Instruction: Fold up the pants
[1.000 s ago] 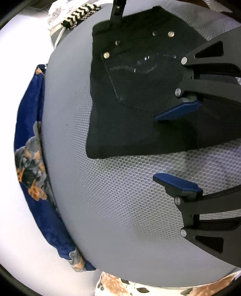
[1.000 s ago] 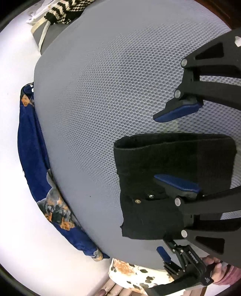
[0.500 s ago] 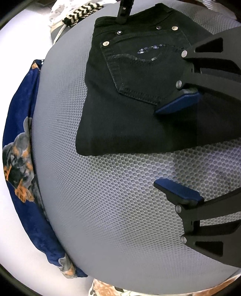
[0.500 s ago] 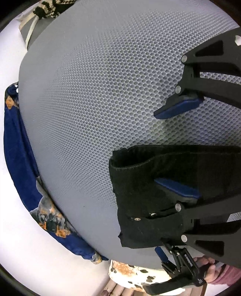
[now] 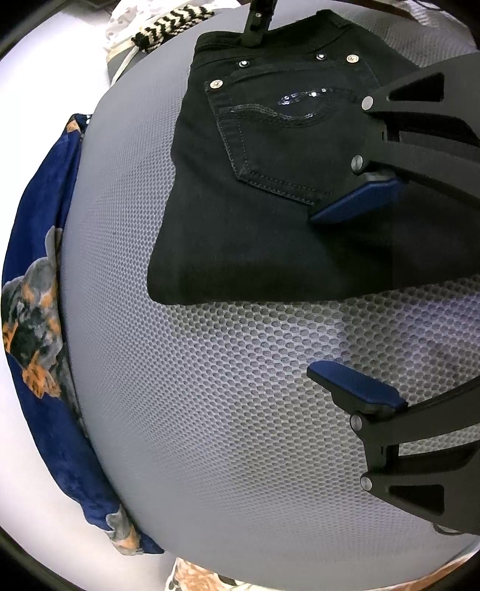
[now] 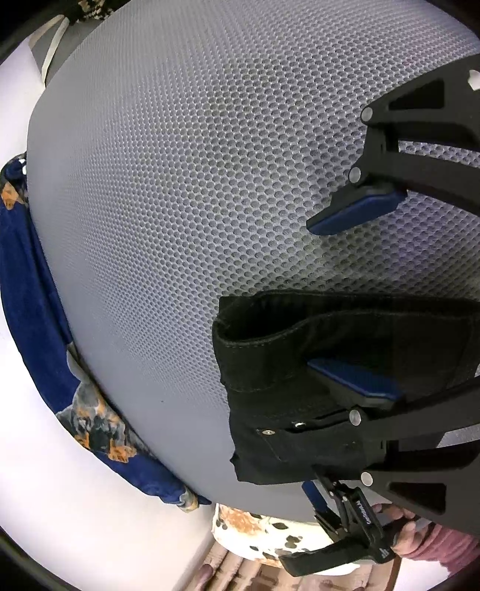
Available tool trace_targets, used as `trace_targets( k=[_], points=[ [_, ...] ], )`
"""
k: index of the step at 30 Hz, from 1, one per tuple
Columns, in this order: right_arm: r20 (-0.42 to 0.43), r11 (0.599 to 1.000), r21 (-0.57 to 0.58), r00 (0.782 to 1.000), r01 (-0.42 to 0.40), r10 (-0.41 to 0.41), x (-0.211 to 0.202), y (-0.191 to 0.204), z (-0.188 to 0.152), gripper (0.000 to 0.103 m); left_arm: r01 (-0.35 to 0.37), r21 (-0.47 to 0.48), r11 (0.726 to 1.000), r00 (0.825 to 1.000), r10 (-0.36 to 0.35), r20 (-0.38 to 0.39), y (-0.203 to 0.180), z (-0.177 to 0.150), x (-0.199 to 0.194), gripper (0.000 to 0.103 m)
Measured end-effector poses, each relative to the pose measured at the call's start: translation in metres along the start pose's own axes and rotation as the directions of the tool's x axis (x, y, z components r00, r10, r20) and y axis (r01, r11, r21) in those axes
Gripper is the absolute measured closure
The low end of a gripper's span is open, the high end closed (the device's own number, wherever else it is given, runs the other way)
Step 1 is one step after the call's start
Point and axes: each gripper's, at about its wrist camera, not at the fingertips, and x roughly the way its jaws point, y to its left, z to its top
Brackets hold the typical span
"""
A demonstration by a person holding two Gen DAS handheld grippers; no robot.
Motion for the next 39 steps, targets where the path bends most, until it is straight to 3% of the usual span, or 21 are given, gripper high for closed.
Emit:
trace_targets(
  k=[9,17,23,28,33,36,39],
  points=[
    [-0.05,0.993,0.023,0.992,-0.117,0.118,0.001,-0.013,-0.008,0.036,0.094,-0.073,0.993,0.994,-0.098,-0.05,0.016,-0.005,0.0,0.026],
    [-0.07,0.967,0.084,0.966,-0.241,0.247,-0.001,-0.03,-0.022,0.037,0.216,-0.115,0.97,0.973,-0.224,-0.063,0.028,-0.017,-0.007,0.027],
    [-0.104,0.934,0.113,0.931,-0.34,0.351,-0.001,-0.041,-0.028,0.036,0.37,-0.227,0.901,0.916,-0.395,-0.073,0.043,-0.019,-0.009,0.027],
    [-0.112,0.901,0.153,0.899,-0.406,0.424,0.002,-0.054,-0.029,0.035,0.427,-0.265,0.865,0.886,-0.458,-0.066,0.043,-0.016,-0.004,0.028],
    [-0.125,0.877,0.165,0.872,-0.452,0.473,0.003,-0.062,-0.03,0.039,0.532,-0.319,0.784,0.814,-0.578,-0.065,0.046,-0.014,0.006,0.029],
    [-0.141,0.873,0.159,0.865,-0.461,0.482,0.006,-0.063,-0.028,0.056,0.546,-0.297,0.783,0.807,-0.587,-0.064,0.043,-0.013,0.007,0.029],
    [-0.154,0.851,0.181,0.841,-0.492,0.519,0.015,-0.065,-0.027,0.059,0.561,-0.292,0.775,0.798,-0.6,-0.06,0.039,-0.01,0.009,0.029]
  ],
)
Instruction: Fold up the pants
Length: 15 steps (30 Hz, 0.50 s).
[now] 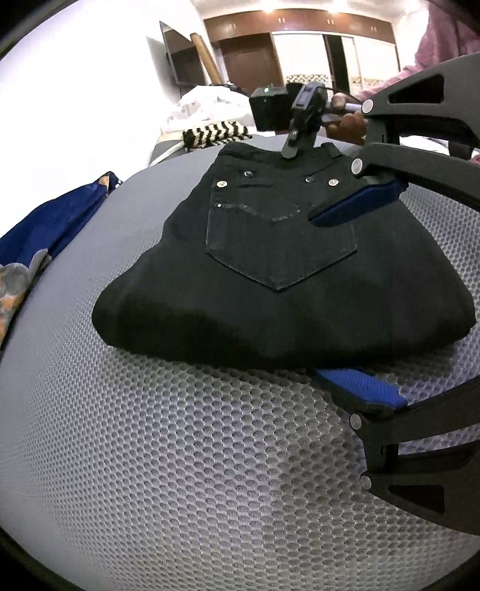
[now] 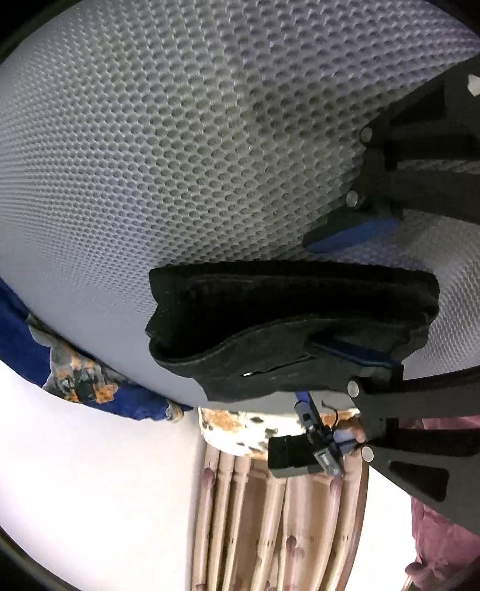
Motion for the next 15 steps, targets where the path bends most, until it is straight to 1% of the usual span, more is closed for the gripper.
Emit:
trace_targets(
  k=[3,5,7,10,11,15],
  points=[
    [-0.013,1.0,0.002,1.0,-0.019,0.019,0.007,0.002,0.005,0.061,0.029,-0.002,1.0,1.0,-0.029,0.001,0.006,-0.003,-0.005,0.029],
    [-0.027,0.999,-0.015,0.999,-0.029,0.028,0.014,0.006,0.01,0.061,0.057,-0.007,0.998,0.998,-0.057,-0.004,0.02,-0.006,-0.015,0.029],
    [-0.044,0.999,-0.025,0.998,-0.038,0.037,0.02,0.009,0.015,0.063,0.076,-0.002,0.997,0.997,-0.076,-0.004,0.02,-0.006,-0.015,0.03],
    [-0.071,0.997,-0.051,0.996,-0.055,0.052,0.031,0.015,0.019,0.064,0.141,-0.011,0.99,0.99,-0.141,-0.014,0.02,-0.003,-0.01,0.032],
    [-0.082,0.996,-0.062,0.995,-0.06,0.055,0.036,0.019,0.022,0.064,0.151,-0.01,0.988,0.988,-0.151,-0.015,0.021,-0.004,-0.01,0.032],
    [-0.087,0.995,-0.075,0.995,-0.059,0.053,0.042,0.024,0.024,0.065,0.138,0.025,0.99,0.99,-0.138,-0.002,0.018,-0.004,-0.007,0.034]
  ],
)
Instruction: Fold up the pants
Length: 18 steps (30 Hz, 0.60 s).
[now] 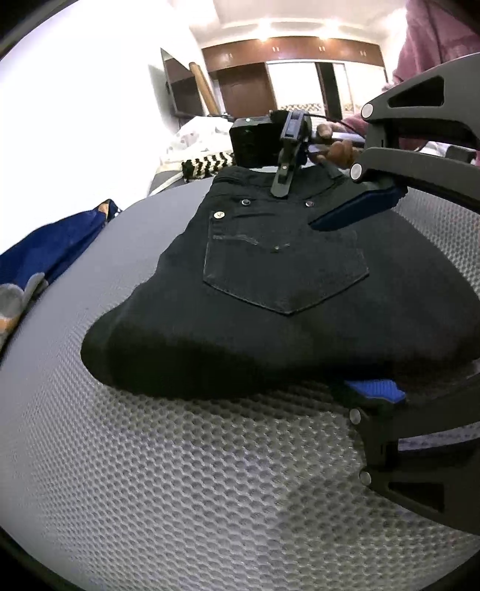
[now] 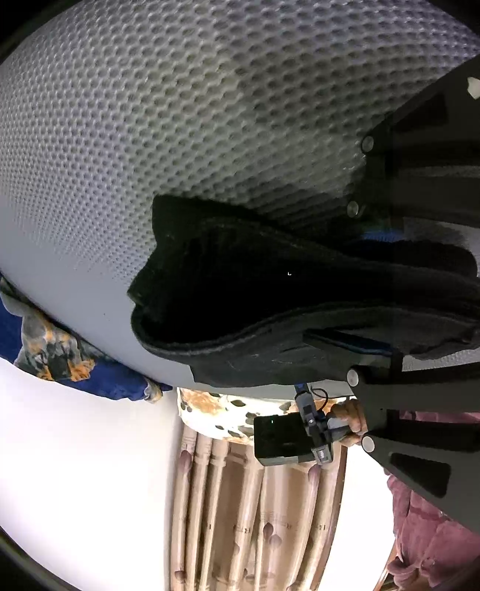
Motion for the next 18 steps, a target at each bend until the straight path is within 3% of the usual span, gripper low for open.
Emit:
trace_targets(
  k=[2,4,7,12,18],
  points=[
    [0.005,1.0,0.007,1.0,0.015,-0.015,0.0,-0.001,-0.001,0.068,-0.028,0.005,1.0,1.0,0.028,0.006,0.0,0.001,-0.001,0.044],
    [0.01,1.0,0.009,1.0,0.021,-0.021,-0.001,0.0,-0.002,0.068,-0.084,0.008,0.996,0.996,0.083,0.017,0.0,-0.002,-0.001,0.07],
    [0.018,0.999,0.021,1.0,0.025,-0.025,-0.004,-0.003,-0.005,0.067,-0.084,-0.021,0.996,0.996,0.085,0.02,0.008,-0.003,-0.004,0.072],
    [0.041,0.998,0.058,0.998,0.034,-0.037,-0.006,-0.004,-0.008,0.067,-0.165,0.011,0.986,0.985,0.164,0.043,-0.005,-0.005,0.001,0.073],
    [0.085,0.991,0.038,0.988,0.129,-0.132,-0.006,0.011,-0.015,0.067,-0.31,0.07,0.948,0.95,0.306,0.068,-0.029,-0.007,0.008,0.074]
  ],
)
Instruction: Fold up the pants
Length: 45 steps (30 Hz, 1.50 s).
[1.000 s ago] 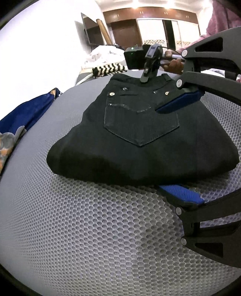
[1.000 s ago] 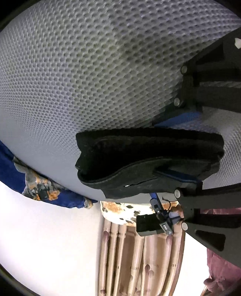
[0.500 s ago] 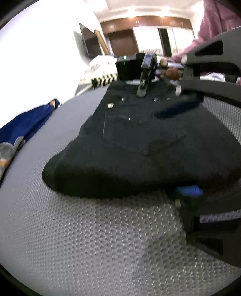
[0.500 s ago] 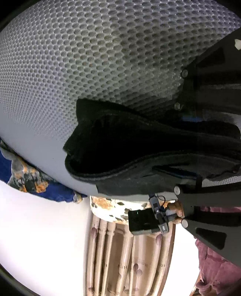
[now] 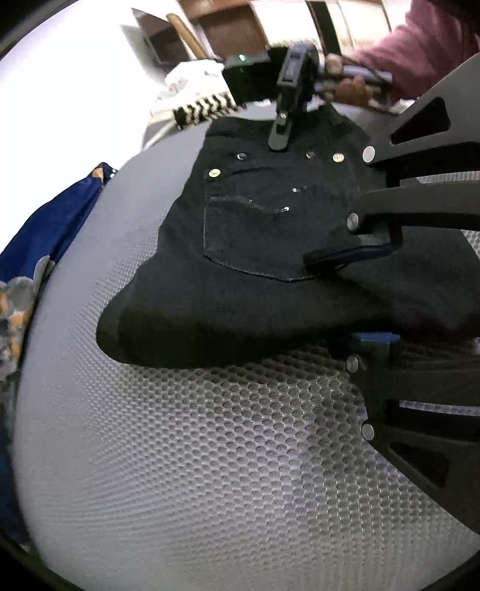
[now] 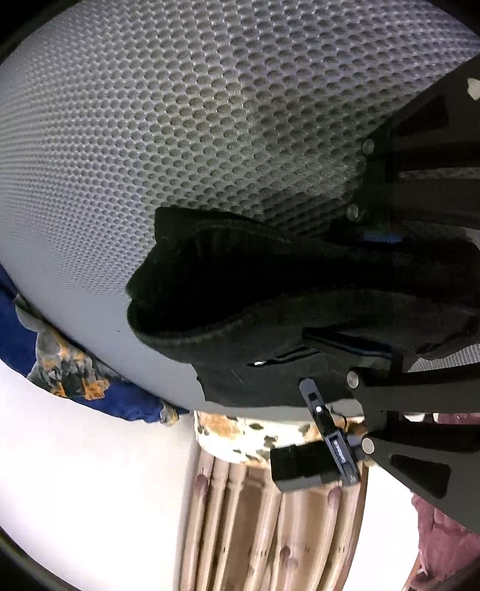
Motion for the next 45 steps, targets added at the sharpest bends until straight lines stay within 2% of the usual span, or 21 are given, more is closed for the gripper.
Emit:
trace_targets(
  k=[2,7,16,19,27,36,45],
  points=[
    [0.015,1.0,-0.005,1.0,0.026,-0.026,-0.001,0.004,-0.002,0.068,-0.034,0.019,0.999,0.999,0.034,0.011,-0.006,0.0,-0.002,0.075],
    [0.055,0.998,0.001,0.997,0.059,-0.059,-0.005,0.016,-0.007,0.072,-0.092,0.082,0.992,0.995,0.088,0.054,-0.022,0.001,-0.01,0.087],
    [0.09,0.997,-0.017,0.993,0.075,-0.074,-0.002,0.049,-0.006,0.076,-0.103,0.106,0.989,0.992,0.094,0.09,-0.016,-0.005,-0.028,0.09],
    [0.087,0.997,-0.03,0.994,0.071,-0.068,0.003,0.06,-0.003,0.076,-0.095,0.095,0.991,0.99,0.084,0.114,-0.011,-0.007,-0.039,0.09],
    [0.063,0.995,-0.081,0.997,0.052,-0.047,0.026,0.09,0.015,0.076,-0.137,0.091,0.986,0.976,0.119,0.18,0.001,0.0,-0.069,0.09],
    [0.055,0.992,-0.127,0.998,0.025,-0.018,0.052,0.119,0.05,0.076,-0.194,0.086,0.977,0.951,0.166,0.261,0.023,0.041,-0.09,0.09],
    [0.071,0.987,-0.156,0.997,0.04,-0.029,0.075,0.143,0.122,0.076,-0.195,0.079,0.978,0.943,0.165,0.289,0.051,0.11,-0.082,0.09]
  ],
)
